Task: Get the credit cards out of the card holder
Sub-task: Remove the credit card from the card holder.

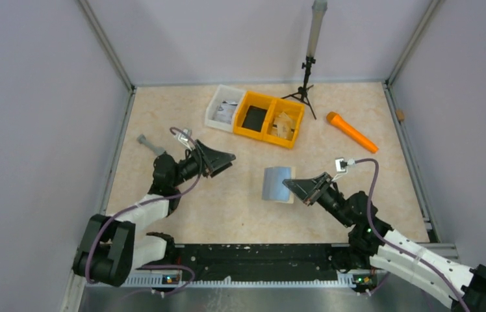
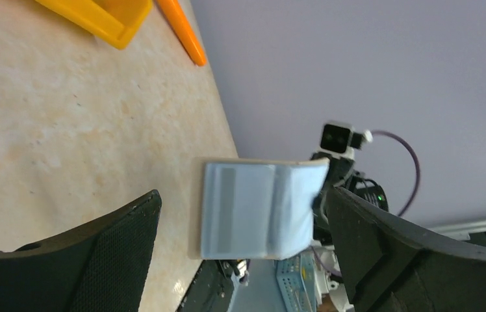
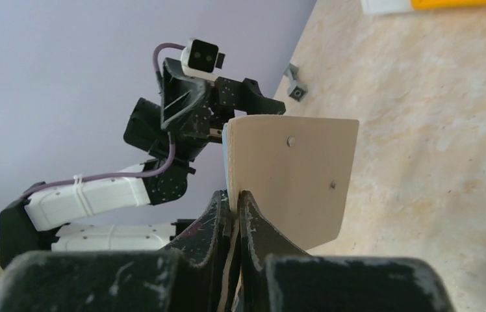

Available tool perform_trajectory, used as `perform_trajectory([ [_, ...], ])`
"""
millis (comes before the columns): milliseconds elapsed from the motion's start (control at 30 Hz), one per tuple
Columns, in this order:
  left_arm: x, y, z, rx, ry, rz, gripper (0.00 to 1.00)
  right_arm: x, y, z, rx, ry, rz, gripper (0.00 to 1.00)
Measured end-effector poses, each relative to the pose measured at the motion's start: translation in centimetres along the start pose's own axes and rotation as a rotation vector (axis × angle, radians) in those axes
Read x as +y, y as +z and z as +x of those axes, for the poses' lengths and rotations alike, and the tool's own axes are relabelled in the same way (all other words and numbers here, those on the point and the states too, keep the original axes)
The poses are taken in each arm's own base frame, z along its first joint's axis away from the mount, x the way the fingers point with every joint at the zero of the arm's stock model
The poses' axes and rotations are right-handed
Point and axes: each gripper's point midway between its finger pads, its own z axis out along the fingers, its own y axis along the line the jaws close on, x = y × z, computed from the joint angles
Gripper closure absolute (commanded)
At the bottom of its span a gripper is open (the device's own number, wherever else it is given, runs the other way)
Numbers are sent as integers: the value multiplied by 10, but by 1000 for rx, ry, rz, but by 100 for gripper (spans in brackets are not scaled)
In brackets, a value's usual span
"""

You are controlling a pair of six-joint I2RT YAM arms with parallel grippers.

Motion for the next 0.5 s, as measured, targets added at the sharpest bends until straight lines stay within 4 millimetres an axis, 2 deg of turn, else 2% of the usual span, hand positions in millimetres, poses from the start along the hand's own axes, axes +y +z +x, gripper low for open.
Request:
perform_trajectory([
  [100, -13, -10, 17, 26, -5, 59, 1, -2, 7, 10, 27, 51, -20, 100],
  [200, -29, -18, 31, 49, 7, 110, 1, 9, 14, 12, 35, 97, -72, 100],
  [367, -50, -27, 36, 51, 52, 159, 1, 31, 18, 5, 18, 156, -165, 100],
  [500, -54, -29, 38, 60, 43, 167, 1, 43, 22, 3, 25, 197, -202, 100],
])
